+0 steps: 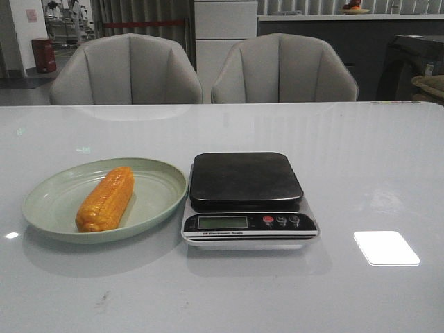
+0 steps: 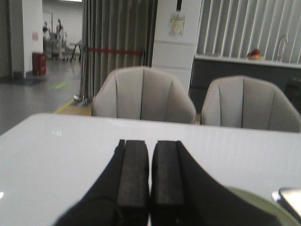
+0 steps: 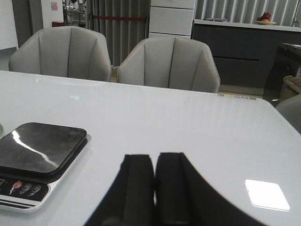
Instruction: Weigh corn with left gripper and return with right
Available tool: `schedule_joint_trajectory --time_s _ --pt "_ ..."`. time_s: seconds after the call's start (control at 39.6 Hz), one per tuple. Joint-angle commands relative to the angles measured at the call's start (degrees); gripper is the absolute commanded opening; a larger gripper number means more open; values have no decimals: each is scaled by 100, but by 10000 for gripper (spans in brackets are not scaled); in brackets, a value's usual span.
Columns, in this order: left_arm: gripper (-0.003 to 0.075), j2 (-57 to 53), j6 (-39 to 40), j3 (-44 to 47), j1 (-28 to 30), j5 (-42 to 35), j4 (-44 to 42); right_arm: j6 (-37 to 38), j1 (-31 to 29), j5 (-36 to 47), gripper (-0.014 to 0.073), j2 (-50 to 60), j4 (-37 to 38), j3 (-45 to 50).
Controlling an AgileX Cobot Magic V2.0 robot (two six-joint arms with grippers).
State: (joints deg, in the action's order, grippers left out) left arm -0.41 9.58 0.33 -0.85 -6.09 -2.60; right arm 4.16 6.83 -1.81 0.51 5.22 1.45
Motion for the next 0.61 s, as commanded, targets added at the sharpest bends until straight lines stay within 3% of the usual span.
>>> schedule_joint_trajectory --time_s 0.0,0.25,0.45,0.58 --pt "113 -95 10 -28 -10 -746 12 -36 -6 408 166 115 60 59" --pt "113 660 10 -1484 -10 807 -377 -36 -6 408 166 115 60 59" --pt "113 1715 21 -2654 -10 2505 -354 -36 -6 408 166 115 60 59" --pt "113 1996 21 -2741 -10 2771 -342 -36 -6 408 166 115 60 59"
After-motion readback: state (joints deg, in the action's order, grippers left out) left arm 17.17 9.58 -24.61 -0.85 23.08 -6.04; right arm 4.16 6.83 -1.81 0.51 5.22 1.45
